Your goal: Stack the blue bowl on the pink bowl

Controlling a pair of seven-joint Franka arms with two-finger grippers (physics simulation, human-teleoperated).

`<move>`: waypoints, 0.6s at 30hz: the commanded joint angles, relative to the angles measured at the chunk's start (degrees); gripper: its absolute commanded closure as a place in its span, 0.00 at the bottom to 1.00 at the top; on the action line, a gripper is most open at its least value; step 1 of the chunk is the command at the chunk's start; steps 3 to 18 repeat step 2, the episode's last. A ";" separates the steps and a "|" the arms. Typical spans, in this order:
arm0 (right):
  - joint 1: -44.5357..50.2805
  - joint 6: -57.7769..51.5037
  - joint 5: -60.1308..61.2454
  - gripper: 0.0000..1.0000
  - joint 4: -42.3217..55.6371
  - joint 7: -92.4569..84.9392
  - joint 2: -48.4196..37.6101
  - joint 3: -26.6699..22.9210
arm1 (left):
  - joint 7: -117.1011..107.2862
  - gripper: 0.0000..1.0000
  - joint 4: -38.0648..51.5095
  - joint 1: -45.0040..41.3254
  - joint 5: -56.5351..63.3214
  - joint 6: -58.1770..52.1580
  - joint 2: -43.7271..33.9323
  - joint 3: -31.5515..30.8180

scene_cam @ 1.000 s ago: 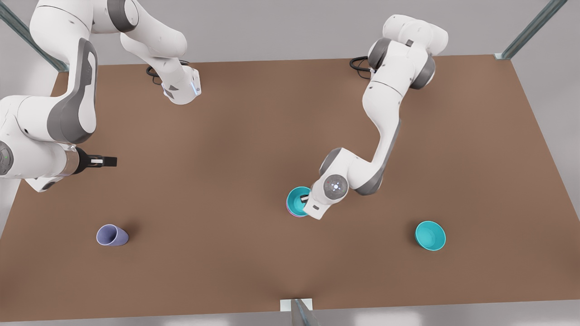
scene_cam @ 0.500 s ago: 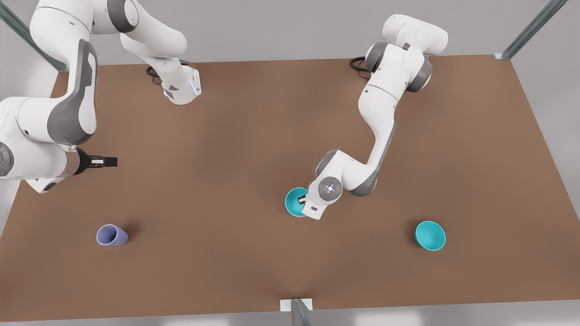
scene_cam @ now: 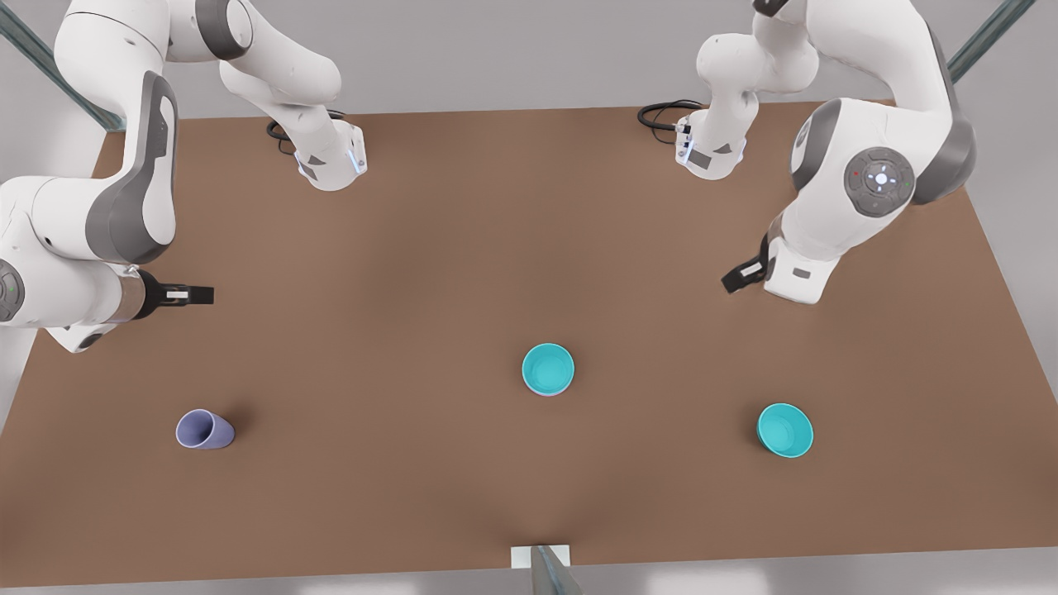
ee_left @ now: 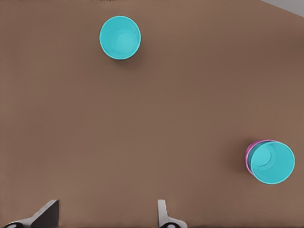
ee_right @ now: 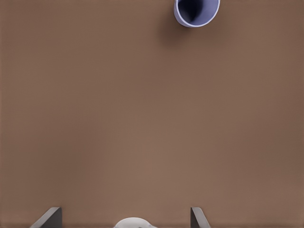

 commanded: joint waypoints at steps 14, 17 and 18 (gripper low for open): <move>0.01 -0.03 0.03 0.00 0.37 -0.20 -0.07 0.01 | 35.47 0.00 -1.64 0.14 1.00 -1.22 -1.64 0.44; 0.01 -0.03 0.03 0.00 0.37 -0.20 -0.07 0.01 | 35.47 0.00 -1.64 0.14 1.00 -1.22 -1.64 0.44; 0.01 -0.03 0.03 0.00 0.37 -0.20 -0.07 0.01 | 35.47 0.00 -1.64 0.14 1.00 -1.22 -1.64 0.44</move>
